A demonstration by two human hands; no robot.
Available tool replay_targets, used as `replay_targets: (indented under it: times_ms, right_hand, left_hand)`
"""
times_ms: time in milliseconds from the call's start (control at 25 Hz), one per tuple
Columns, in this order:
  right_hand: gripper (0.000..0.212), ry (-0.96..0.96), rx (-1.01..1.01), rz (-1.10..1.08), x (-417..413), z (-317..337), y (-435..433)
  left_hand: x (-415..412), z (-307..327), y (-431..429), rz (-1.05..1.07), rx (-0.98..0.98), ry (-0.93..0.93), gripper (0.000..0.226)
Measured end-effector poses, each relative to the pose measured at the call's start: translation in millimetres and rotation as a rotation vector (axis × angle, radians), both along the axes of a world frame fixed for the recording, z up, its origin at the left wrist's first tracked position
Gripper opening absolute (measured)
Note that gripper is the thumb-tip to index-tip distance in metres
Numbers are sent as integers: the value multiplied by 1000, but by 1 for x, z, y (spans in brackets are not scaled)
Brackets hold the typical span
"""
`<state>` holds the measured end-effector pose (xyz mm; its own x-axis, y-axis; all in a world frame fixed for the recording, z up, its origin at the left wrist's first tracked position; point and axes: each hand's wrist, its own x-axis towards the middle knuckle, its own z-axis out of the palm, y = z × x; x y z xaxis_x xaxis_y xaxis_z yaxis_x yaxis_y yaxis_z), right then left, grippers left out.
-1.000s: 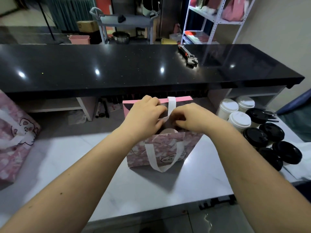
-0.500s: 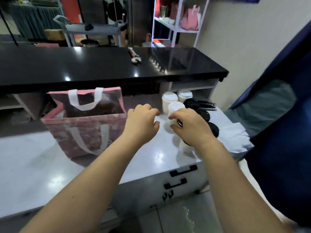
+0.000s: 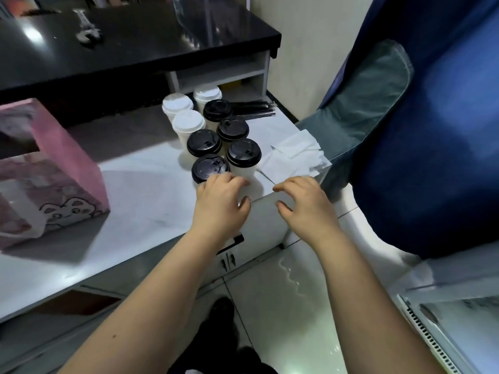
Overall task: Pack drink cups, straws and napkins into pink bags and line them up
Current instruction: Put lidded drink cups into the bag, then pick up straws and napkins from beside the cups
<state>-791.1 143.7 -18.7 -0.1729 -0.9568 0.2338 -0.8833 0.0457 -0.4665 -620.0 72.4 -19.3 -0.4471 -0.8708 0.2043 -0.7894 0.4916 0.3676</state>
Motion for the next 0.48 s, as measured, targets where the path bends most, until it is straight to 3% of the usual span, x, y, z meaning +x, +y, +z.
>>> replay_targets:
  times_ms: [280,480]
  right_hand:
    - [25,57,47,9,-45,-1,-82]
    - [24,75,23,17,-82,18,-174]
  left_hand:
    - [-53,2,-91,17,-33,11,26]
    - [-94,3,-174,-9,4,-54,34]
